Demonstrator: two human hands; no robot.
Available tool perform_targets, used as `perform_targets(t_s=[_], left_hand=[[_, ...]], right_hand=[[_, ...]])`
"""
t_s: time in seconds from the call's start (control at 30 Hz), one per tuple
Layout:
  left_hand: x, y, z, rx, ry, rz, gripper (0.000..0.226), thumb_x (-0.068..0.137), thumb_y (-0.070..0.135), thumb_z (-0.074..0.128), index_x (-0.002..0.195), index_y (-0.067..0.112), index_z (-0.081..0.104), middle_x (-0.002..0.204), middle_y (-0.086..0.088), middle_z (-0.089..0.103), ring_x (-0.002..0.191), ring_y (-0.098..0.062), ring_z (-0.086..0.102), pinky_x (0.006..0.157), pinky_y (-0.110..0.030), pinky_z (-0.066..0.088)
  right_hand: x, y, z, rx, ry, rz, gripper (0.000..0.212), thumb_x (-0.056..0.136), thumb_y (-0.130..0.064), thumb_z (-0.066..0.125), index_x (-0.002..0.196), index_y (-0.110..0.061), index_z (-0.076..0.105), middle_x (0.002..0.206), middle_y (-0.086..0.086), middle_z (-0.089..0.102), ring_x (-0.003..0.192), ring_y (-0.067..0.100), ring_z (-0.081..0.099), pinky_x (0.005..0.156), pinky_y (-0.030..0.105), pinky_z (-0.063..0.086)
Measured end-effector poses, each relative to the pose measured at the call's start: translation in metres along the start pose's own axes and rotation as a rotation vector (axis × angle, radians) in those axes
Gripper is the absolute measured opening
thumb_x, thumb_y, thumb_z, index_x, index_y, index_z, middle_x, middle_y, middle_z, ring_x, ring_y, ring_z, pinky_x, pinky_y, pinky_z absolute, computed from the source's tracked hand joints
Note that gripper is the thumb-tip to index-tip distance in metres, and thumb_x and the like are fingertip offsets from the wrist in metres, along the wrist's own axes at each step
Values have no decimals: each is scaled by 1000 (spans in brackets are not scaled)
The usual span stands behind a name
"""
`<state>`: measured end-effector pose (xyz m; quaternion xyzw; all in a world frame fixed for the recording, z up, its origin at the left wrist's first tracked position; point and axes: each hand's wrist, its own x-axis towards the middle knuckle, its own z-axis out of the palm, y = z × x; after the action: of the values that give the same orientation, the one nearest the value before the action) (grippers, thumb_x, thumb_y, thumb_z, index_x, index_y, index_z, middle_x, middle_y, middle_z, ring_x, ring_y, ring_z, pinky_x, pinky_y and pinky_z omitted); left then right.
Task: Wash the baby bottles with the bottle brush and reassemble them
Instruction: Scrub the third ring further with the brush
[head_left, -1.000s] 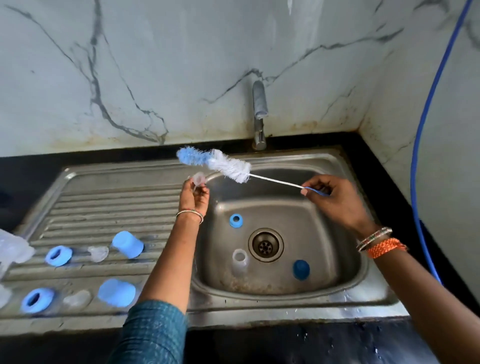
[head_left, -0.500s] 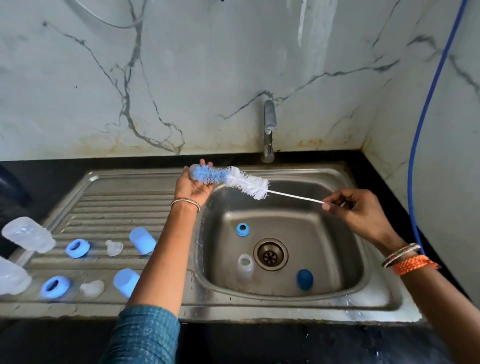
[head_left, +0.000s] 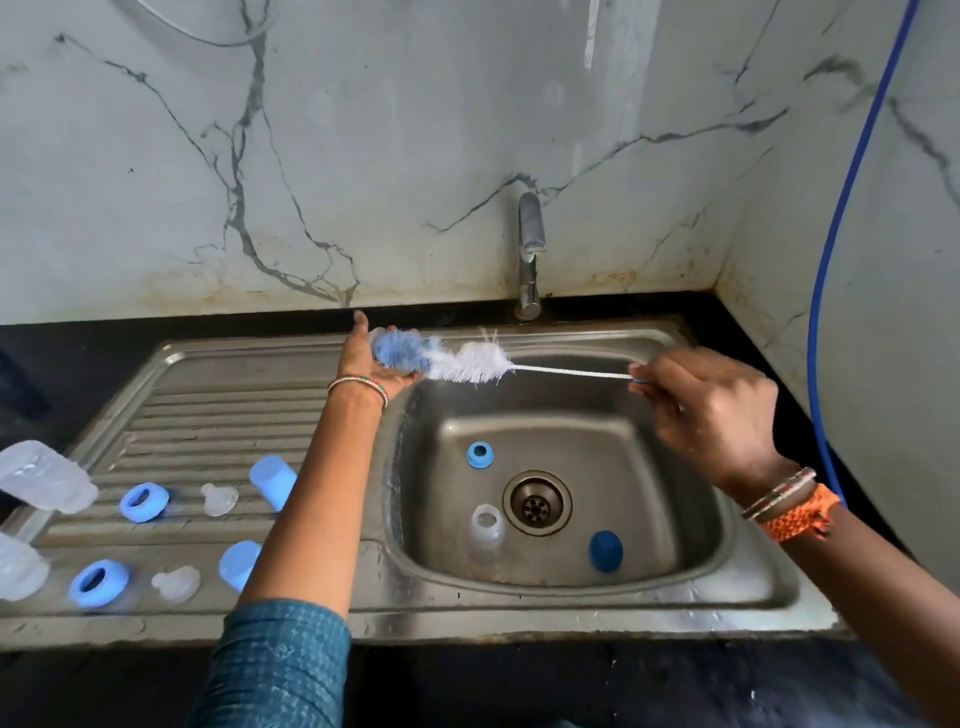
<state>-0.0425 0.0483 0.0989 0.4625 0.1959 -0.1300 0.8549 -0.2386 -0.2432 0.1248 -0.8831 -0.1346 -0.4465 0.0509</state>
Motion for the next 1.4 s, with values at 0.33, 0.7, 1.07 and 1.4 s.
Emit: perform_targets(t_s=[0.33,0.7,1.07,1.4], left_hand=[[-2,2,-2,-59,-142,-27,24,100,34,36,96,18,53,103,1,70,95,-22,63,80,-38,47],[0,5,-2,64,-114,2,28,100,41,34,86,24,52,85,10,73,120,-18,55,93,-37,40],[-7,13,-6,43,-267,-19,30,99,39,34,85,22,53,109,2,69,103,-19,63,93,-47,43],[-3,19,-16,25,-187,36,46,98,54,22,101,27,59,119,7,64,116,-23,54,97,-47,35]], right_hand=[[23,-12,3,169,-446,580,8,83,-14,69,82,-21,74,71,-1,69,64,20,65,53,26,48],[21,5,14,-33,-684,328,11,93,-26,55,89,-22,64,77,1,65,67,26,63,55,27,41],[28,-7,9,431,-800,751,20,91,-14,53,85,-17,71,62,2,59,47,14,51,45,20,37],[18,-4,9,-56,-537,311,23,88,-38,63,92,-16,56,79,-3,62,70,25,57,59,30,41]])
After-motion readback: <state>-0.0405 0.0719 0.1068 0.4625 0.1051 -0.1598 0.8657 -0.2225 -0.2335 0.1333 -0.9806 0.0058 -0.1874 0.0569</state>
